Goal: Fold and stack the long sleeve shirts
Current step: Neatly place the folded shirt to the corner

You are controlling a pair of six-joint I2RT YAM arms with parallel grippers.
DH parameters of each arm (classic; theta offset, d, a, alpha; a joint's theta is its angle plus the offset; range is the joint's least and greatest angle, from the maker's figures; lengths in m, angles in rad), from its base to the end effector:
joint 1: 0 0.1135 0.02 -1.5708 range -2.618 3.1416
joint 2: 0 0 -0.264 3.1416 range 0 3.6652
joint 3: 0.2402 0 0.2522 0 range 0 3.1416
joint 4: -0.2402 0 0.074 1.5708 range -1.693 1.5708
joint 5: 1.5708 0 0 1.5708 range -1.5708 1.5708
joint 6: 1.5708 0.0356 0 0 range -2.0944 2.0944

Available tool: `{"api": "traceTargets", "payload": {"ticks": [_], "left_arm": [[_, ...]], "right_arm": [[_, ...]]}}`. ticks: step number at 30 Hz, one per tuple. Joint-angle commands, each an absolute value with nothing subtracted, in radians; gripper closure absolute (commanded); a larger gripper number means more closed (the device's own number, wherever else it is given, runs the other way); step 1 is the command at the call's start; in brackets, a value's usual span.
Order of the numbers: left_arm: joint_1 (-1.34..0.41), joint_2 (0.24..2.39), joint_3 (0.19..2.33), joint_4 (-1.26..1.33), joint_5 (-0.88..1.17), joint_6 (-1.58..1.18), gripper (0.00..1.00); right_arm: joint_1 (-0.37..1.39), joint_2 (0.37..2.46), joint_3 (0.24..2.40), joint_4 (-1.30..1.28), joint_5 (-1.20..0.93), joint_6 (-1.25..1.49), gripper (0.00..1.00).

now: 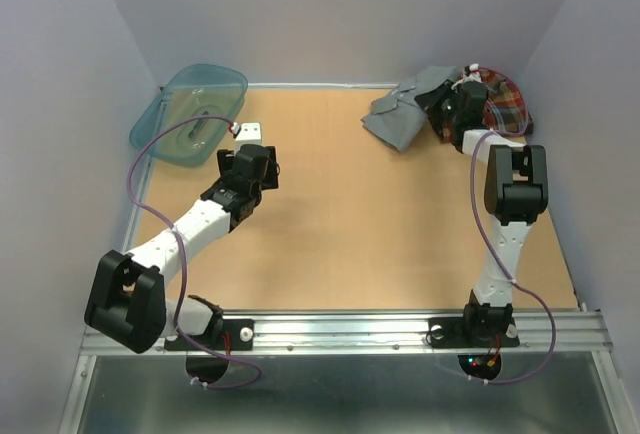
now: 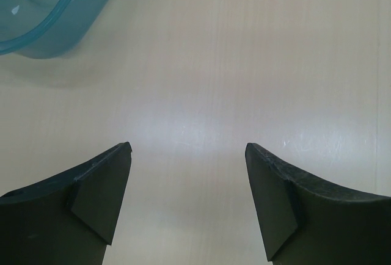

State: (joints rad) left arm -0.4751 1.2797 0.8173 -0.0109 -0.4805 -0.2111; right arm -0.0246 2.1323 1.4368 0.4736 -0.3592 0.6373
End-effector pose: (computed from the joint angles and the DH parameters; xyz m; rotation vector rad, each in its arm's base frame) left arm 0.2602 -0.1154 0.2627 -0.0331 1.9870 0.0492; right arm 0.4919 0.0004 0.2024 0.3423 1.8109 0.7555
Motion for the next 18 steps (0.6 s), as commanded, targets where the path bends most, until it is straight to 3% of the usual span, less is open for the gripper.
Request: {"api": "traceTargets", "payload": {"ticks": [1, 9, 18], "left_arm": [[-0.471, 1.239, 0.802, 0.025, -0.523, -0.218, 0.13], [-0.471, 1.253, 0.795, 0.031, -0.522, -0.219, 0.13], [-0.469, 1.278, 0.796, 0.038, -0.508, -0.219, 0.13]], "right_arm": [[-0.034, 2.174, 1.661, 0.534, -0.344, 0.667, 0.99], [-0.096, 2.214, 1.9, 0.545, -0.279, 0.683, 0.99], [-0.236, 2.183, 1.852, 0.604, -0.229, 0.745, 0.99]]}}
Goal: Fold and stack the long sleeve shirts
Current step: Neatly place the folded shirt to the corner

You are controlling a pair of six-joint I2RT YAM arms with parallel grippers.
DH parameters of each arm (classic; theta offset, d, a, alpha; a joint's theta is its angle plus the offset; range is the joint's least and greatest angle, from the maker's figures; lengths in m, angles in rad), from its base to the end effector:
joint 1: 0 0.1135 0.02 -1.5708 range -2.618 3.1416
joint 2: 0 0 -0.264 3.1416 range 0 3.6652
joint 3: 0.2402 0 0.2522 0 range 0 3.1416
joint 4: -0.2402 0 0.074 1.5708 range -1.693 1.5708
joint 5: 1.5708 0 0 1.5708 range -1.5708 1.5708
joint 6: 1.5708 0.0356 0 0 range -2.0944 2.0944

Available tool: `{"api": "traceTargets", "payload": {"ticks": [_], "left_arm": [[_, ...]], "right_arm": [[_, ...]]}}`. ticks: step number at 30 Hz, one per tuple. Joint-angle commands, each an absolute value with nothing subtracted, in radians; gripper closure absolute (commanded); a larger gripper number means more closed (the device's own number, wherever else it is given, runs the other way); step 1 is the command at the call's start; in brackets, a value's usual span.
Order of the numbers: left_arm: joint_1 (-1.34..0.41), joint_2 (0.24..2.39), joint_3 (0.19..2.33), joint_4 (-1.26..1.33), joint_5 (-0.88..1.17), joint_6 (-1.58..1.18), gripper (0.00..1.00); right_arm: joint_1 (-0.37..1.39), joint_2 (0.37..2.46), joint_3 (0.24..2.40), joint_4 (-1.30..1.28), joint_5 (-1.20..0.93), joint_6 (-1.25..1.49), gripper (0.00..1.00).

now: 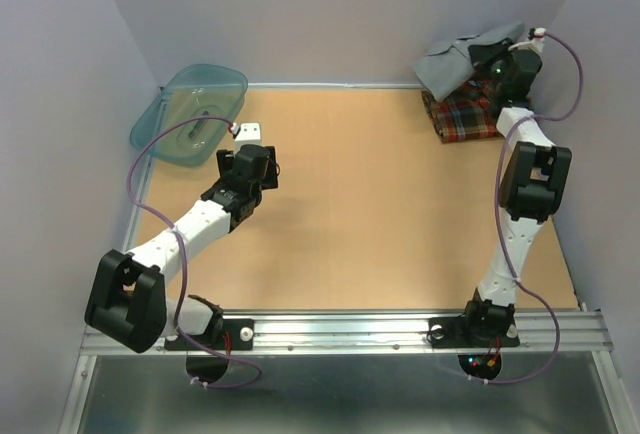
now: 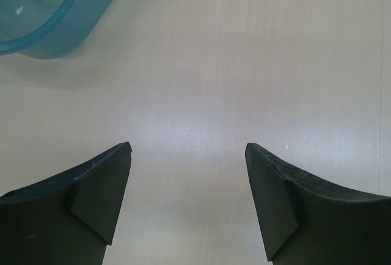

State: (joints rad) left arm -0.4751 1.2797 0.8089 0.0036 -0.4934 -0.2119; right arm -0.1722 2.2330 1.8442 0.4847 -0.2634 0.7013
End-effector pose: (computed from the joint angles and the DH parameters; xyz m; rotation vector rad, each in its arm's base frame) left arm 0.2601 -0.1148 0.2613 -0.0439 1.9787 0.0583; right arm 0.5332 -0.0833 0.2947 0.4344 1.4454 0.6208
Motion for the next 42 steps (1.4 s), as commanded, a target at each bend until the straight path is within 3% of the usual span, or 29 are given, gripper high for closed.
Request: {"api": "traceTargets", "payload": {"ticks": [1, 12, 29, 32, 35, 37, 39, 40, 42], "left_arm": [[-0.471, 1.281, 0.799, 0.037, -0.506, -0.219, 0.14], [-0.471, 1.302, 0.804, 0.038, -0.477, -0.236, 0.14], [-0.471, 1.287, 0.805, 0.028, -0.462, -0.245, 0.13], [-0.471, 1.29, 0.807, 0.025, -0.454, -0.247, 0.13], [-0.471, 1.287, 0.807, 0.023, -0.453, -0.249, 0.13], [-0.471, 1.281, 0.807, 0.021, -0.449, -0.25, 0.13], [-0.469, 1.275, 0.807, 0.02, -0.448, -0.249, 0.13], [-0.471, 1.272, 0.807, 0.02, -0.446, -0.25, 0.13], [-0.471, 1.264, 0.81, 0.017, -0.448, -0.25, 0.13]], "right_arm": [[-0.242, 2.186, 1.848, 0.606, -0.233, 0.749, 0.99], [-0.296, 2.238, 1.801, 0.62, -0.239, 0.863, 0.99], [-0.298, 2.175, 1.362, 0.778, -0.179, 0.96, 0.99], [-0.298, 2.175, 1.324, 0.793, -0.172, 0.991, 0.94], [-0.298, 2.161, 1.293, 0.805, -0.158, 1.003, 0.76], [-0.298, 2.152, 1.281, 0.805, -0.153, 1.0, 0.54], [-0.298, 2.12, 1.249, 0.804, -0.14, 0.999, 0.42], [-0.298, 2.106, 1.237, 0.802, -0.132, 0.986, 0.3], [-0.298, 2.054, 1.195, 0.798, -0.124, 0.963, 0.16]]}}
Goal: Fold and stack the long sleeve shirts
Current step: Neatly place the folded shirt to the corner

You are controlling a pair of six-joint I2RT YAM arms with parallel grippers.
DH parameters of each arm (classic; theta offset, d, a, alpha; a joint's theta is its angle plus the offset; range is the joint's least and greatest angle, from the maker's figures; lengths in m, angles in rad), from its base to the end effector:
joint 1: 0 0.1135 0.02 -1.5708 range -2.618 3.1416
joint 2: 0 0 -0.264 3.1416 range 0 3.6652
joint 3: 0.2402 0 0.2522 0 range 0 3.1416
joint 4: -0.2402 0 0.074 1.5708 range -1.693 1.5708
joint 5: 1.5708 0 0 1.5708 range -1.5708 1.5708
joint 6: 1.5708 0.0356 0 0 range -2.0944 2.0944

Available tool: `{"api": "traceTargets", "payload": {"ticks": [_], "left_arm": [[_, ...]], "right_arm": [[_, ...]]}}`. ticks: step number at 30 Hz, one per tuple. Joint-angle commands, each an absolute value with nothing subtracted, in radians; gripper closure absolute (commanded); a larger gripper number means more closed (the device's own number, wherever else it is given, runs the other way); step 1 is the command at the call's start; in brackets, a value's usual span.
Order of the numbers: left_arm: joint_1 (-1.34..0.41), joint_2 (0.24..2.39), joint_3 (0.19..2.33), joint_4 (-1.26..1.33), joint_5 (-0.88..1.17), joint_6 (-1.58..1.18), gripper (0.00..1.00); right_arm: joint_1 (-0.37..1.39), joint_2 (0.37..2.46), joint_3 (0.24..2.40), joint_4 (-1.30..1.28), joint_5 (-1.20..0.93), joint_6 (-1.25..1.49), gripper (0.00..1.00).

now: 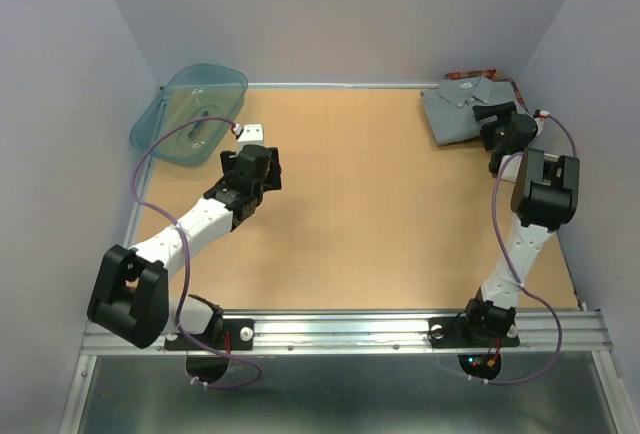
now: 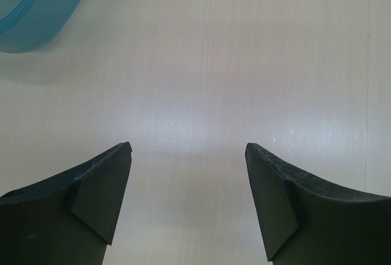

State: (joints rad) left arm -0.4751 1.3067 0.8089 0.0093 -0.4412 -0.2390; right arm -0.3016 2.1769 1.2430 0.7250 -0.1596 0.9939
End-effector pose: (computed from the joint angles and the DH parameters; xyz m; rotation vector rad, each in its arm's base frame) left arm 0.2637 -0.1186 0.2543 -0.0320 2.0088 0.0001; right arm 0.4515 -0.1345 0.1466 1.0033 1.5212 0.6367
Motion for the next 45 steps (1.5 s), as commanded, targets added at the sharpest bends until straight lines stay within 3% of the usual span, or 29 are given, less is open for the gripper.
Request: {"api": "traceTargets", "payload": {"ticks": [1, 9, 11, 16, 21, 26, 30, 33, 39, 42, 43, 45], "left_arm": [[-0.471, 1.261, 0.813, 0.017, -0.452, -0.25, 0.14], [-0.471, 1.223, 0.822, 0.005, -0.466, -0.242, 0.14], [-0.469, 1.213, 0.828, 0.002, -0.477, -0.238, 0.14], [-0.471, 1.192, 0.827, 0.002, -0.5, -0.23, 0.14], [-0.471, 1.181, 0.828, -0.018, -0.508, -0.232, 0.14], [-0.471, 1.166, 0.821, -0.017, -0.522, -0.235, 0.14], [-0.471, 1.149, 0.81, -0.014, -0.525, -0.241, 0.14], [-0.471, 1.131, 0.796, -0.014, -0.517, -0.256, 0.14], [-0.471, 1.059, 0.845, -0.127, -0.469, -0.343, 0.14], [-0.471, 1.016, 0.896, -0.224, -0.483, -0.385, 0.14], [-0.471, 0.984, 0.92, -0.273, -0.483, -0.414, 0.14], [-0.471, 0.945, 0.939, -0.314, -0.485, -0.439, 0.14]], "right_arm": [[-0.298, 2.036, 1.184, 0.773, -0.118, 0.936, 0.12], [-0.298, 1.824, 1.163, 0.454, -0.003, 0.727, 0.11], [-0.298, 1.795, 1.21, 0.296, 0.058, 0.7, 0.12], [-0.298, 1.714, 1.203, 0.203, 0.104, 0.663, 0.19], [-0.298, 1.764, 1.253, 0.202, 0.008, 0.635, 0.25], [-0.298, 1.894, 1.324, 0.222, -0.127, 0.646, 0.39], [-0.298, 1.95, 1.272, 0.343, -0.115, 0.682, 0.51], [-0.299, 1.98, 1.243, 0.365, -0.072, 0.684, 0.54], [-0.299, 1.968, 1.224, 0.367, -0.069, 0.673, 0.53], [-0.299, 1.86, 1.206, 0.342, -0.077, 0.641, 0.43], [-0.299, 1.827, 1.192, 0.304, -0.063, 0.602, 0.33], [-0.299, 1.746, 1.177, 0.263, -0.052, 0.556, 0.24]]}}
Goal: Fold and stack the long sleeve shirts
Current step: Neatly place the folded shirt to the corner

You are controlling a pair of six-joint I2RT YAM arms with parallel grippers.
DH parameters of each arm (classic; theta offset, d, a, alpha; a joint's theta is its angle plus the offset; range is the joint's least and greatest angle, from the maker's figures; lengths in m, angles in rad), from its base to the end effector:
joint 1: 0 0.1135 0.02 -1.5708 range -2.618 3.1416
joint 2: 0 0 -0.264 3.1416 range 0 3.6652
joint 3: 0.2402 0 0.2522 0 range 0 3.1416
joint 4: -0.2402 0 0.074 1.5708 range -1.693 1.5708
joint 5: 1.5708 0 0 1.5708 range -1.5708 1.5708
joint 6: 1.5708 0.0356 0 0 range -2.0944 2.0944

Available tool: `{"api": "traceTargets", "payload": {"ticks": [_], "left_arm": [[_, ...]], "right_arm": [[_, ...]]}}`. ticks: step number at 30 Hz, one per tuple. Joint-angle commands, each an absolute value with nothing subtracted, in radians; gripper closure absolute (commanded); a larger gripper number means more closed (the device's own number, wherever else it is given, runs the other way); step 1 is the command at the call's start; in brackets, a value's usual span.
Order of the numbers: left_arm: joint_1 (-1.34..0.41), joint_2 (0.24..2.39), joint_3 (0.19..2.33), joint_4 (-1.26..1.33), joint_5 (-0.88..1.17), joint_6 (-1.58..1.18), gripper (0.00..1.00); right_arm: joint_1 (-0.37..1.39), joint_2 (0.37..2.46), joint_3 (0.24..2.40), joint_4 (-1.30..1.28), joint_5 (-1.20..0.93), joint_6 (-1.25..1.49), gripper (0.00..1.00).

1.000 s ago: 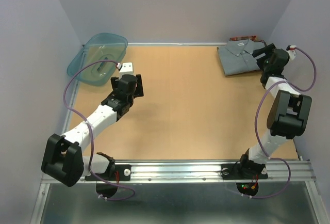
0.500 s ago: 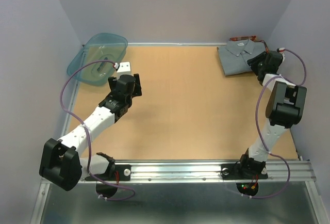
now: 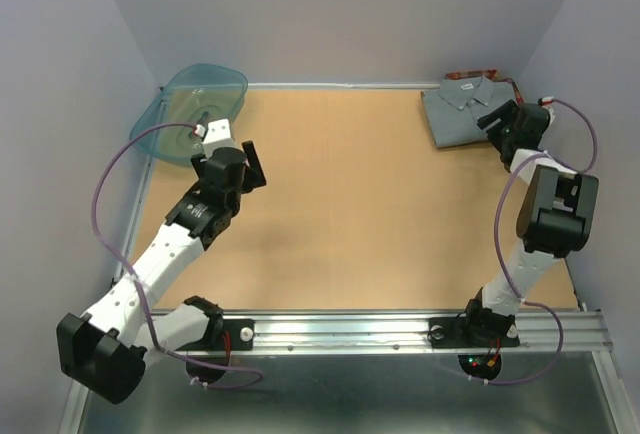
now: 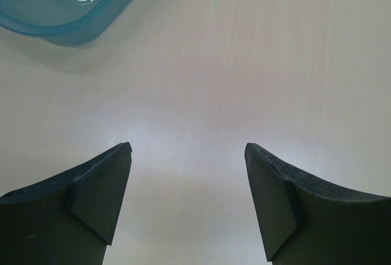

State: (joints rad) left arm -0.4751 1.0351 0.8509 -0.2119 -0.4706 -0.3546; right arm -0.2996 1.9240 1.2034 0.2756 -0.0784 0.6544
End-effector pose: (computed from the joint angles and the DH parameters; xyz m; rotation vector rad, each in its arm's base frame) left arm 0.2160 -0.0930 0.3138 -0.1882 1.9137 -0.0929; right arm 0.4153 -0.1254 0.1975 0.8860 1.8237 0.3039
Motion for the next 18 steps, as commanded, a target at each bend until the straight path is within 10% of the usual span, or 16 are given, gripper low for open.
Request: {"api": "traceTargets", "payload": {"ticks": [1, 18], "left_arm": [[-0.471, 0.902, 0.948, -0.362, -0.488, -0.46, 0.14], [-0.471, 0.312, 0.85, -0.371, -0.673, -0.394, 0.01]], "right_arm": [[-0.299, 1.655, 1.163, 0.236, -0.046, 0.528, 0.21], [-0.089, 0.505, 1.022, -0.402, 0.281, 0.367, 0.0]]}}
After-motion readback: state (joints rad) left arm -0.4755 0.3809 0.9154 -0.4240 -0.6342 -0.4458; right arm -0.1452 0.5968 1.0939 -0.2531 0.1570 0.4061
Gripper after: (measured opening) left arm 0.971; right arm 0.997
